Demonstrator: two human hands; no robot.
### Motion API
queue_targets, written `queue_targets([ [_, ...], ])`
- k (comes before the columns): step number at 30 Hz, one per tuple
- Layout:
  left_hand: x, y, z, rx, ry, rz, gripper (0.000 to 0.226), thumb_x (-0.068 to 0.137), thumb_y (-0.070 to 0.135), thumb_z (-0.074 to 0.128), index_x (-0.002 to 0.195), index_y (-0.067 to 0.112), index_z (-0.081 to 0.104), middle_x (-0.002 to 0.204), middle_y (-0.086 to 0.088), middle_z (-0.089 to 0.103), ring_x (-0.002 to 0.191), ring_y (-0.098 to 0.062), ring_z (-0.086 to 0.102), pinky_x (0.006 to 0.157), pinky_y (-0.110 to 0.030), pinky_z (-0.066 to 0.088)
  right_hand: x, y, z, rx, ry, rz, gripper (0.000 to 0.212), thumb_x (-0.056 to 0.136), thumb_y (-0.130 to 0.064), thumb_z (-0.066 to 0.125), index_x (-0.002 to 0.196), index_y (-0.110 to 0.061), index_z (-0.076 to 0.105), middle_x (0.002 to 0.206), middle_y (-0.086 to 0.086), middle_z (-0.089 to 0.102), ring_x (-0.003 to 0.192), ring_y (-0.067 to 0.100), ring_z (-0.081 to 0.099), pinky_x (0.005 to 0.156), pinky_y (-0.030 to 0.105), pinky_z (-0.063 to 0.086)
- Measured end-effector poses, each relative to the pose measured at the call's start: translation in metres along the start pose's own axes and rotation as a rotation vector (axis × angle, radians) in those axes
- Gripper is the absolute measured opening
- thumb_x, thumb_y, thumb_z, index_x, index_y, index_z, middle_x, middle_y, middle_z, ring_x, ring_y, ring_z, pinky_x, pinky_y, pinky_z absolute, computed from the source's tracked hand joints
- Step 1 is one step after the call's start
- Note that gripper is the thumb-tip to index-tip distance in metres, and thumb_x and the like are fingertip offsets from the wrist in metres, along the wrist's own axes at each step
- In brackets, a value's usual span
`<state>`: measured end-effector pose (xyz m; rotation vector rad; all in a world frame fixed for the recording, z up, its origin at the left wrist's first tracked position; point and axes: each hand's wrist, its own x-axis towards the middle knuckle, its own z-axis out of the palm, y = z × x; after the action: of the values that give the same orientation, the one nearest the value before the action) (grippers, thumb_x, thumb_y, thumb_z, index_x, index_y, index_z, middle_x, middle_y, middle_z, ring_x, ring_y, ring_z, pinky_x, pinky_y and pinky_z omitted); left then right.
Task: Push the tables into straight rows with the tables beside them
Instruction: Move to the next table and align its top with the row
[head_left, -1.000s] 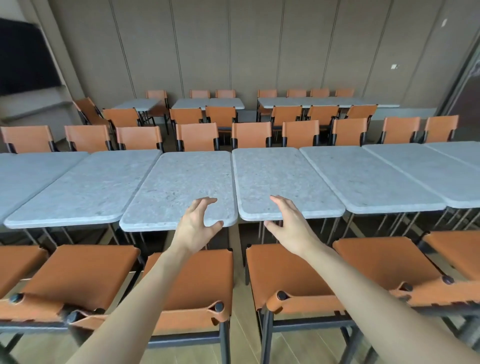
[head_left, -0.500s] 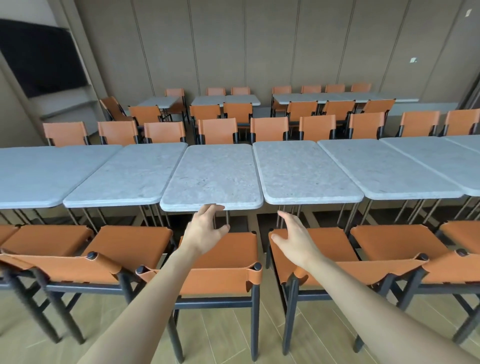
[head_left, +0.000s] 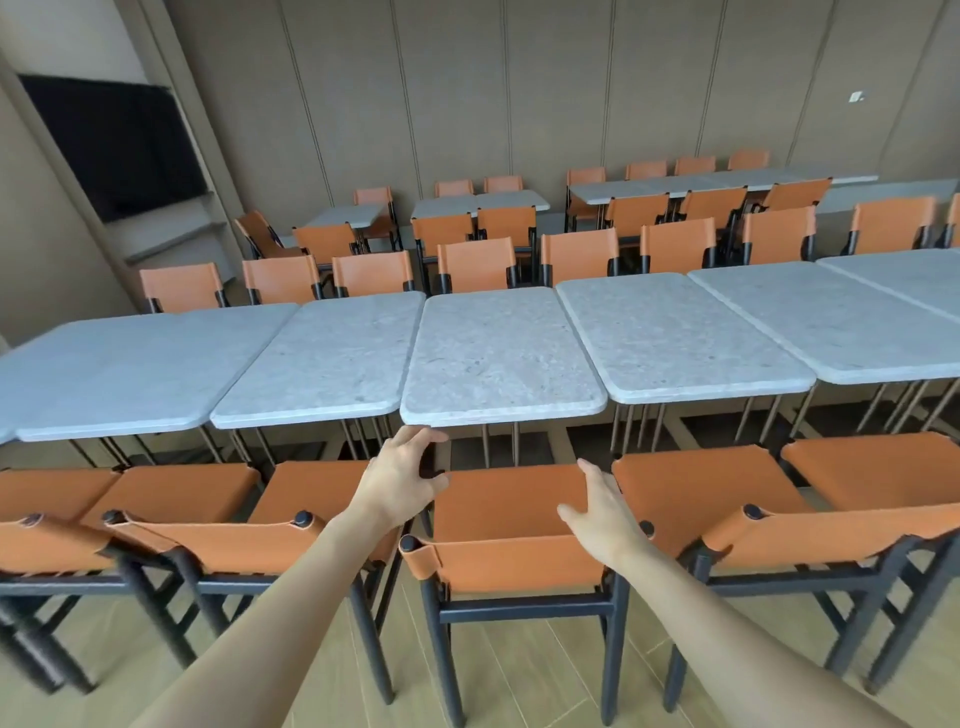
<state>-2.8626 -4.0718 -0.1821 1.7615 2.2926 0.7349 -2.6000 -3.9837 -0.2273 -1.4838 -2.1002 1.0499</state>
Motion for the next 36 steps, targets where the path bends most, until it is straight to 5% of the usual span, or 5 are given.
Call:
queue_targets([
  [14,0.059,-0.045,0.027,0.028,-0.262,0.05,0.045,0.087,0.031,0.069,0.13,0.031,0.059,0.14,0.01,0.046,0.13,-0.018,0.048,0.105,-0.045,0.046,0.028,0.0,0.013,-0.032,0.098,0.11,0.062,0.102,-0.027,0.059,0.157,-0.023,0.031,0.161,0.004,0.03,0.145,0.024,0.04,0.118,0.041,0.035],
  [24,0.187,-0.051,0.114,-0.018,-0.344,-0.05,0.025,0.086,0.042,0.068,0.105,0.047,0.053,0.127,0.025,0.041,0.122,-0.008,0.05,0.103,-0.035,0.044,0.206,0.048,-0.009,-0.121,-0.007,0.074,0.035,0.1,-0.023,0.059,0.135,-0.025,0.056,0.146,-0.006,0.044,0.123,0.009,0.05,0.103,0.021,0.038],
  [28,0.254,-0.055,0.15,0.007,-0.396,-0.163,0.026,0.074,0.056,0.072,0.086,0.052,0.049,0.129,0.033,0.037,0.119,0.0,0.049,0.098,-0.024,0.044,0.282,0.075,-0.016,-0.174,-0.091,0.124,0.026,0.096,-0.029,0.063,0.122,-0.034,0.059,0.143,-0.011,0.049,0.144,0.013,0.039,0.119,0.028,0.03],
  [33,0.348,-0.047,0.199,0.008,-0.394,-0.173,0.052,0.082,0.047,0.069,0.131,0.043,0.052,0.15,0.021,0.031,0.138,-0.009,0.038,0.111,-0.032,0.036,0.375,0.104,-0.024,-0.181,-0.159,0.143,0.044,0.099,-0.024,0.058,0.142,-0.023,0.049,0.15,-0.004,0.042,0.124,0.009,0.053,0.104,0.02,0.04],
  [36,0.395,-0.058,0.228,0.068,-0.401,-0.16,0.062,0.085,0.045,0.068,0.141,0.04,0.043,0.159,0.019,0.021,0.141,-0.011,0.032,0.115,-0.033,0.033,0.434,0.113,-0.012,-0.211,-0.187,0.121,0.054,0.099,-0.023,0.054,0.15,-0.02,0.038,0.159,0.001,0.028,0.138,0.015,0.04,0.111,0.026,0.037],
])
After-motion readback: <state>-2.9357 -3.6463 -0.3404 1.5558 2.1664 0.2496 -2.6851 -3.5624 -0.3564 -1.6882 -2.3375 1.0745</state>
